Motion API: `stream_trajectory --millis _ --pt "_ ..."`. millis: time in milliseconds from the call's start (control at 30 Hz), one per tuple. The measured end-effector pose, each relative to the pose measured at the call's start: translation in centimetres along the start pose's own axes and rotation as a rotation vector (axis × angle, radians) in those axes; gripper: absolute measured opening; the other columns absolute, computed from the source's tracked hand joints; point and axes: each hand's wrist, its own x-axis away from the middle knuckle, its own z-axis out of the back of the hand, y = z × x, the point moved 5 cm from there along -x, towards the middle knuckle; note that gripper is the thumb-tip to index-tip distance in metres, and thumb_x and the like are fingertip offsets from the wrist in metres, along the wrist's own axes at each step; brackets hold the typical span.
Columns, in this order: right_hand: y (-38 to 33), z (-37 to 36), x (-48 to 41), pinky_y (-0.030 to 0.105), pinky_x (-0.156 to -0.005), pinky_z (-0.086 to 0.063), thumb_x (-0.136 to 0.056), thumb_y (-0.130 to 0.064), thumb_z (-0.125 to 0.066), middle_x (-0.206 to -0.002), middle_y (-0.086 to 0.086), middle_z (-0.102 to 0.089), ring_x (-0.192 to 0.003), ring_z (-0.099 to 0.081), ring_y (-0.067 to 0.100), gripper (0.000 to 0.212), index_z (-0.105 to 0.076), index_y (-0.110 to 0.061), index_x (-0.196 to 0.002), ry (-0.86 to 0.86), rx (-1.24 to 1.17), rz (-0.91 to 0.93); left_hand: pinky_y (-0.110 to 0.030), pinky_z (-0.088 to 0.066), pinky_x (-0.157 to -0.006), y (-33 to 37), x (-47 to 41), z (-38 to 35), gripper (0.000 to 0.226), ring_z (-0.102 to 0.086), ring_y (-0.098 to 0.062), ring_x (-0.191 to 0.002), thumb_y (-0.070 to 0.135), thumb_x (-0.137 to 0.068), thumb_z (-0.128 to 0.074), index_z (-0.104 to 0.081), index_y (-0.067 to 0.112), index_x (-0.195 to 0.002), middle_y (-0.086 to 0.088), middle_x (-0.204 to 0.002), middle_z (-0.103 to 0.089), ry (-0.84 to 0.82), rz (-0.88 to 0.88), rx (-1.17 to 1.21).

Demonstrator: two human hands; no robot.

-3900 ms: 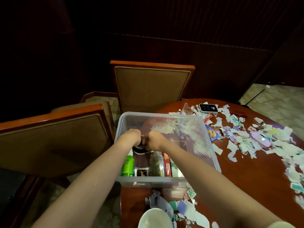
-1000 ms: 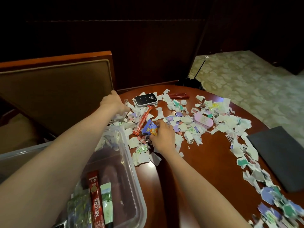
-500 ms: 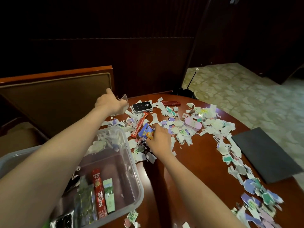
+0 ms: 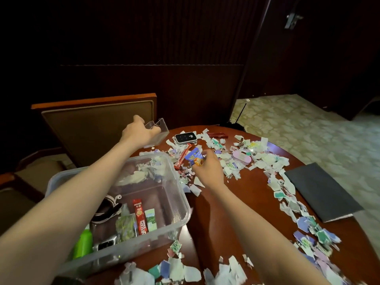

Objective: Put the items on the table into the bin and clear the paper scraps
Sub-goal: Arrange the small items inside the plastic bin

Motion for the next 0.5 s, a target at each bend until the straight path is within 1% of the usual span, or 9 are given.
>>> stream_trajectory --millis 67,133,200,267,300,367,433,500 --pt "-0.7 0.4 0.6 0.029 -0.072 -0.044 -0.084 -0.025 -0.064 -0.117 0.005 -0.056 -0.099 -0.055 0.02 0.046 -0.045 -0.012 -0.124 0.02 -0.052 0.011 -0.031 -0.041 -0.07 -0.5 1.5 1.0 0.056 -0.051 -0.021 -0.091 0.04 -0.092 -0.051 -0.032 0.009 -0.135 -0.012 -0.121 -0.052 0.002 -0.002 0.036" --pt "-1.3 0.6 1.2 0.028 -0.074 -0.044 -0.084 -0.024 -0.063 -0.118 0.001 -0.054 -0.102 -0.053 0.017 0.047 -0.045 -0.012 -0.125 0.037 -0.117 0.011 -0.031 -0.041 -0.071 -1.3 2.9 1.8 0.055 -0.049 -0.019 -0.089 0.04 -0.092 -0.049 -0.032 0.009 -0.134 -0.009 -0.113 -0.051 -0.002 0.002 0.07" --pt "-2.0 0.6 1.7 0.029 -0.076 -0.046 -0.084 -0.025 -0.063 -0.115 -0.003 -0.053 -0.102 -0.055 0.016 0.046 -0.045 -0.015 -0.124 0.053 -0.167 0.024 -0.031 -0.04 -0.071 -2.4 4.2 2.4 0.054 -0.049 -0.019 -0.089 0.04 -0.092 -0.049 -0.033 0.01 -0.134 -0.006 -0.109 -0.05 -0.005 0.017 0.099" --pt "-3.1 0.4 2.2 0.033 -0.075 -0.05 -0.082 -0.026 -0.064 -0.115 -0.002 -0.055 -0.098 -0.057 0.017 0.046 -0.045 -0.017 -0.122 0.072 -0.179 0.067 -0.031 -0.039 -0.07 -3.7 5.4 2.9 0.053 -0.05 -0.019 -0.089 0.04 -0.092 -0.049 -0.034 0.011 -0.132 -0.004 -0.107 -0.049 -0.01 0.045 0.124" --pt "-3.7 0.3 2.4 0.035 -0.078 -0.051 -0.081 -0.026 -0.065 -0.117 -0.001 -0.054 -0.1 -0.057 0.017 0.048 -0.045 -0.017 -0.124 0.08 -0.18 0.085 -0.031 -0.039 -0.07 -4.3 5.9 3.1 0.052 -0.051 -0.019 -0.089 0.041 -0.092 -0.049 -0.034 0.011 -0.132 -0.003 -0.106 -0.048 -0.013 0.058 0.137" --pt "-4.9 -0.1 2.7 0.035 -0.085 -0.05 -0.08 -0.024 -0.066 -0.118 -0.002 -0.052 -0.103 -0.054 0.014 0.053 -0.044 -0.017 -0.128 0.086 -0.216 0.114 -0.03 -0.039 -0.073 -5.5 6.7 3.4 0.052 -0.05 -0.02 -0.092 0.042 -0.092 -0.049 -0.036 0.012 -0.132 -0.004 -0.106 -0.049 -0.012 0.078 0.157" --pt "-6.4 -0.4 3.2 0.031 -0.086 -0.048 -0.079 -0.019 -0.067 -0.114 -0.003 -0.052 -0.102 -0.052 0.012 0.053 -0.044 -0.017 -0.127 0.082 -0.261 0.162 -0.03 -0.039 -0.076 -6.8 7.3 3.9 0.051 -0.051 -0.022 -0.094 0.042 -0.091 -0.05 -0.037 0.012 -0.131 -0.007 -0.112 -0.052 -0.014 0.106 0.174" --pt "-7.9 -0.9 3.8 0.026 -0.086 -0.044 -0.078 -0.014 -0.066 -0.113 -0.002 -0.05 -0.103 -0.05 0.013 0.051 -0.045 -0.014 -0.125 0.061 -0.278 0.228 -0.031 -0.041 -0.077 -8.1 7.7 4.2 0.05 -0.057 -0.026 -0.097 0.043 -0.09 -0.051 -0.039 0.013 -0.128 -0.009 -0.116 -0.055 -0.019 0.132 0.192"
